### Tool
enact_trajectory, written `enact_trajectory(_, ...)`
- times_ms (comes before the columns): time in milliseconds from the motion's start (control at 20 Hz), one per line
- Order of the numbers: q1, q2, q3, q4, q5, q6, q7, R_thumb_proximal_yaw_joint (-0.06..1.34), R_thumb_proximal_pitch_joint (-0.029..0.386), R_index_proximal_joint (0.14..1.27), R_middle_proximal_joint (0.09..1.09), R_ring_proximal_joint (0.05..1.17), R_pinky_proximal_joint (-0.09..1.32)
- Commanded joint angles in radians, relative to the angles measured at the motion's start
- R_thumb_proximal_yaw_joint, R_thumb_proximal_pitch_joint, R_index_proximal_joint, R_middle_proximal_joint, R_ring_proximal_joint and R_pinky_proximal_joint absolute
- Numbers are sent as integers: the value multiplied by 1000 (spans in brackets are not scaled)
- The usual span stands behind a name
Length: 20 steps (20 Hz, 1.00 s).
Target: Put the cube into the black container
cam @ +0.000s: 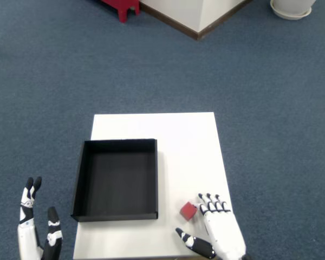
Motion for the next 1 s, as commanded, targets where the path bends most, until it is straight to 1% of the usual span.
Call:
enact_trajectory(50,-25,-7,3,5,-2,-2,-67,370,2,492,165,169,-34)
enact_trajectory(400,-26,-5,2,-11,-3,13,-108,373,22,519,172,178,-27)
enact_trajectory(1000,-20,-4,-4,-37,-5,64,-129,402,63,563,187,191,-22)
